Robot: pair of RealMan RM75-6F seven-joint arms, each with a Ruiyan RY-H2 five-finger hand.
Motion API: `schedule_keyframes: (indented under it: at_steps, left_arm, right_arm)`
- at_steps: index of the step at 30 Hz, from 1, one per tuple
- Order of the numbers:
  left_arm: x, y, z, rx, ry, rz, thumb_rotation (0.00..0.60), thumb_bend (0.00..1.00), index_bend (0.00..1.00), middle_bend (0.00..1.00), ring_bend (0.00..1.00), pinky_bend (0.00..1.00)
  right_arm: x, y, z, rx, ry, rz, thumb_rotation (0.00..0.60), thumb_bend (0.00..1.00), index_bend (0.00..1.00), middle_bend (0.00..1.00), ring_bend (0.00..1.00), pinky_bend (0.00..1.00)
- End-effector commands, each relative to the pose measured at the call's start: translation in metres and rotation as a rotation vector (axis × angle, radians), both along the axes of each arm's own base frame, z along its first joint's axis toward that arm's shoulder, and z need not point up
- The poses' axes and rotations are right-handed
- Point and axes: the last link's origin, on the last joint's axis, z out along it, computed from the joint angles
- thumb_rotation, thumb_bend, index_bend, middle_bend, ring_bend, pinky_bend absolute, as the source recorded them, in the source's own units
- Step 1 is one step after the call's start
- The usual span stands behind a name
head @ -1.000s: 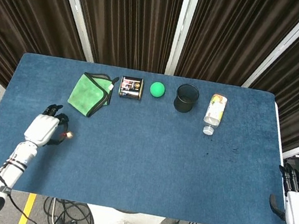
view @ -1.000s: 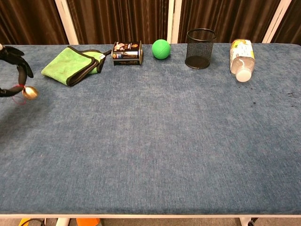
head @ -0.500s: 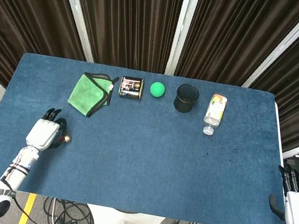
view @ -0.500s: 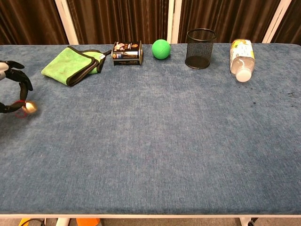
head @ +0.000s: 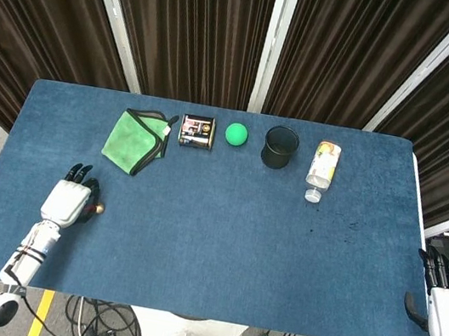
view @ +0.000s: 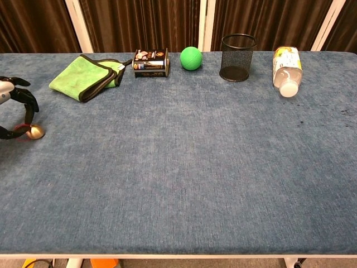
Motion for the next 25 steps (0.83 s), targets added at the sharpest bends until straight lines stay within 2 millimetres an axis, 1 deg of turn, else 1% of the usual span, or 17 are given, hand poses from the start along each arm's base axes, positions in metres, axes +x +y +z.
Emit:
schedule_keyframes:
  at_steps: [1,7,10,11,13,15,18,20,22,25]
  left_arm:
    - [-0.001,0.0,0.0,-0.004,0.006,0.002,0.6,0.4,0.51,0.29,0.05,0.06]
    - [0.001,0.0,0.004,-0.016,-0.006,-0.022,0.6,0.3,0.29,0.23,0.05,0.05]
    - [0.001,-0.002,0.006,-0.034,-0.027,-0.018,0.6,0.27,0.19,0.18,0.04,0.05]
    - [0.001,-0.002,0.009,-0.033,-0.032,-0.022,0.6,0.25,0.16,0.15,0.02,0.04]
    - [0.004,-0.005,0.019,-0.008,-0.055,-0.036,0.6,0.23,0.11,0.12,0.01,0.04]
    - [0.005,-0.011,0.033,0.034,-0.082,-0.046,0.6,0.21,0.1,0.11,0.01,0.04]
    - [-0.004,-0.029,0.061,0.112,-0.092,-0.065,0.6,0.19,0.1,0.1,0.01,0.04]
    - [-0.02,-0.047,0.081,0.171,-0.034,-0.074,0.6,0.19,0.1,0.1,0.01,0.04]
    - [-0.036,-0.067,0.095,0.203,0.007,-0.053,0.6,0.19,0.1,0.1,0.01,0.04]
    - [-0.05,-0.092,0.107,0.222,0.007,-0.019,0.6,0.19,0.1,0.1,0.01,0.04]
  right_arm:
    - [0.0,0.0,0.0,0.0,0.0,0.001,0.6,0.33,0.0,0.0,0.0,0.0]
    - [0.001,0.0,0.001,-0.003,0.0,0.002,0.6,0.34,0.0,0.0,0.0,0.0]
    - [0.001,0.0,0.001,-0.005,-0.001,0.005,0.6,0.34,0.0,0.0,0.0,0.0]
    - [0.001,0.0,0.001,-0.005,-0.001,0.005,0.6,0.34,0.0,0.0,0.0,0.0]
    - [0.002,0.0,0.002,-0.006,-0.003,0.006,0.6,0.33,0.0,0.0,0.0,0.0]
    - [0.003,0.0,0.003,-0.01,-0.006,0.01,0.6,0.33,0.0,0.0,0.0,0.0]
    - [0.005,0.0,0.004,-0.015,-0.012,0.019,0.6,0.34,0.0,0.0,0.0,0.0]
    - [0.006,0.0,0.003,-0.013,-0.014,0.023,0.6,0.34,0.0,0.0,0.0,0.0]
    - [0.006,0.001,0.001,-0.007,-0.016,0.023,0.6,0.34,0.0,0.0,0.0,0.0]
    - [0.006,0.001,-0.001,-0.002,-0.017,0.022,0.6,0.34,0.0,0.0,0.0,0.0]
